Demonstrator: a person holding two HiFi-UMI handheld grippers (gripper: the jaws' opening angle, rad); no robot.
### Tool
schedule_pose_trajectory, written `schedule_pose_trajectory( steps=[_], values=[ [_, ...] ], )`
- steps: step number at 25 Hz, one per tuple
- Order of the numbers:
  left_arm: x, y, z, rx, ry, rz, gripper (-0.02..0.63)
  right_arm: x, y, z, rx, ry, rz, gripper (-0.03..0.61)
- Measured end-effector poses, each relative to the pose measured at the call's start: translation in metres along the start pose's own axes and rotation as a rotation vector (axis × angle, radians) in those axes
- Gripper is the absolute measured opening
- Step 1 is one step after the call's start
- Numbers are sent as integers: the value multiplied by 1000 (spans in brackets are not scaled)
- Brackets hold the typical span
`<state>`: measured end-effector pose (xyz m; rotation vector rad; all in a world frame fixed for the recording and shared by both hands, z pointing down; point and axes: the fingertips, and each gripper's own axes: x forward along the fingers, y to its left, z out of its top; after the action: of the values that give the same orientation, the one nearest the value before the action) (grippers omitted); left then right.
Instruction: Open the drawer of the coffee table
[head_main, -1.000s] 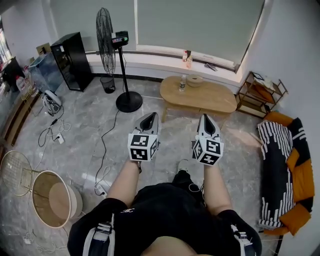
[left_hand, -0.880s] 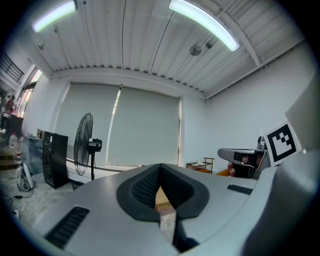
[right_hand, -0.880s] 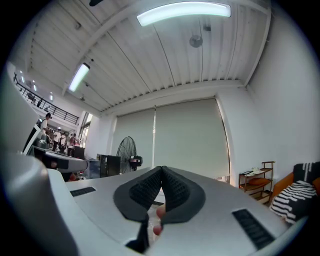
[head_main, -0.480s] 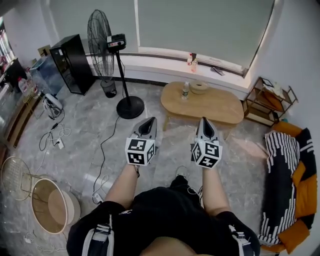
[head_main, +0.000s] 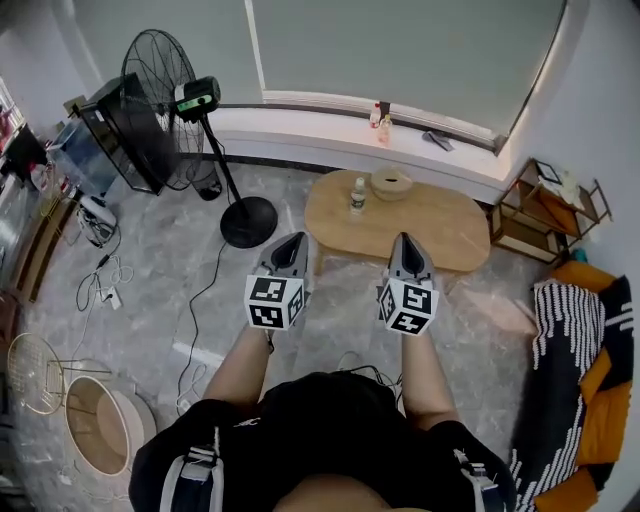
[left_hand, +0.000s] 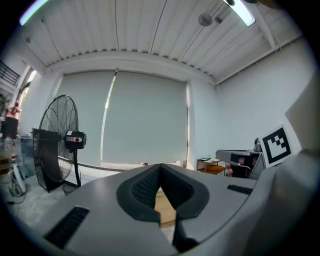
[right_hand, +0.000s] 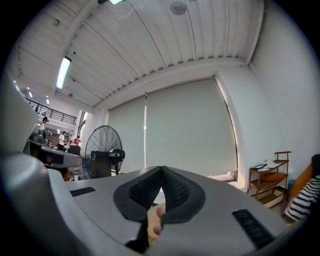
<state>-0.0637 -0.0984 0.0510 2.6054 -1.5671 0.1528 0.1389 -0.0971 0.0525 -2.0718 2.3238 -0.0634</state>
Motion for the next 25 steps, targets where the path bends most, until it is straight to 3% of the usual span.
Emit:
schedule_pose_trajectory(
  steps=[4, 8, 13, 25],
  values=[
    [66, 1, 2, 21, 20, -16, 15, 57, -31, -1, -14, 20, 25, 17],
    [111, 19, -8, -37, 64, -34, 14, 104, -45, -14, 2, 60, 28, 17],
    [156, 62, -27, -84, 90, -45, 15, 157, -40, -36, 3, 91, 12, 15],
    [262, 180, -66, -22, 118, -106, 15, 277, -4, -82, -85, 148, -93, 15]
  ],
)
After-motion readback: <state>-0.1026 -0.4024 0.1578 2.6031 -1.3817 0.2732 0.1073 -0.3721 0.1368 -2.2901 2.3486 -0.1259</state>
